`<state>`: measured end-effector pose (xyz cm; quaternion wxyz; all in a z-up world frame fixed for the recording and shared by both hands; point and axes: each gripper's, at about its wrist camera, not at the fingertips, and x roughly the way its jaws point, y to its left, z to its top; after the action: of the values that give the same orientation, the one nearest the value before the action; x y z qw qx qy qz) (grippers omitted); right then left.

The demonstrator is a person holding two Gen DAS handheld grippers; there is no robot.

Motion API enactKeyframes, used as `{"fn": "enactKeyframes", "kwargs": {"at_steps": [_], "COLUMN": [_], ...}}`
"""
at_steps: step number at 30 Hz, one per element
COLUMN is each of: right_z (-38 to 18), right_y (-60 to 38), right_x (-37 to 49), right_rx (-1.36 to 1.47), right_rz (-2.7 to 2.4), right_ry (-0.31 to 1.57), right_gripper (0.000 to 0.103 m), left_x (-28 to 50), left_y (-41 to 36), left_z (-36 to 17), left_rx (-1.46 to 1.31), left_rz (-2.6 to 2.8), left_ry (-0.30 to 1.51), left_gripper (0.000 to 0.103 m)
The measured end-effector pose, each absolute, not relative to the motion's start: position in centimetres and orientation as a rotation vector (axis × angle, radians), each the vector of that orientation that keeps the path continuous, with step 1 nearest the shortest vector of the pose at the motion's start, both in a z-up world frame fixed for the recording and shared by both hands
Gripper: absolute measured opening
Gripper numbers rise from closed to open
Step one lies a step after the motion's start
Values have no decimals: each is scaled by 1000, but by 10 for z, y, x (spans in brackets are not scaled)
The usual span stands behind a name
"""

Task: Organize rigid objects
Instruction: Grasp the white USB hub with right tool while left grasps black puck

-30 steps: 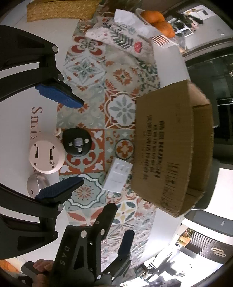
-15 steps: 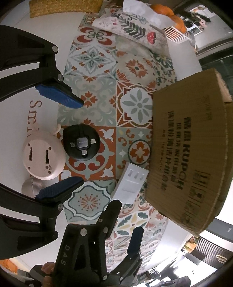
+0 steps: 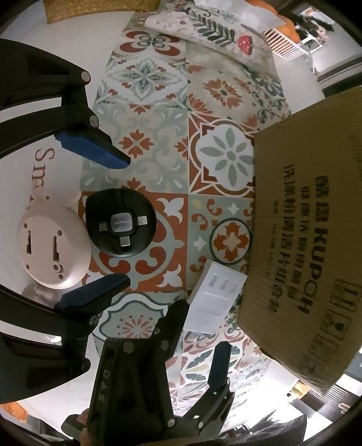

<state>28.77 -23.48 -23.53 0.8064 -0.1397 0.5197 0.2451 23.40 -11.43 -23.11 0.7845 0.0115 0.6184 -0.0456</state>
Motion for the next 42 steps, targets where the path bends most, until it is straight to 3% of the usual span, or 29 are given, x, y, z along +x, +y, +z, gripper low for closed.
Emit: {"fn": "enactKeyframes", "kwargs": {"at_steps": [11,15,18,20,29,42], "right_z": [-250,-256,-255,-253,-248,-220], "right_y": [-225,-219,-218,-218,-222,-236], "right_x": [302,306,305,303,295,270], "right_rx": [-337,-342,-340,-342,-310,-251], "right_rz": [543,541,543,543,497,428], "right_ry": [1116,1117,1106,1093,1080,1038], "right_gripper": [79,78,71,57,51,51], "left_x": [247,250,251,250,245,234], "left_y": [-111,-107,-105,-105,-103,-101], "left_z": [-249,-258,-262,-263,-267,-222], "left_rx": [6,-9,-22,-16,-17,9], "left_rz": [-83,-80,-96,-100,-109,-125], "left_ry": [1363,1376,1384,1372,1359,1258], "left_gripper": [74,67,59,55,55,55]}}
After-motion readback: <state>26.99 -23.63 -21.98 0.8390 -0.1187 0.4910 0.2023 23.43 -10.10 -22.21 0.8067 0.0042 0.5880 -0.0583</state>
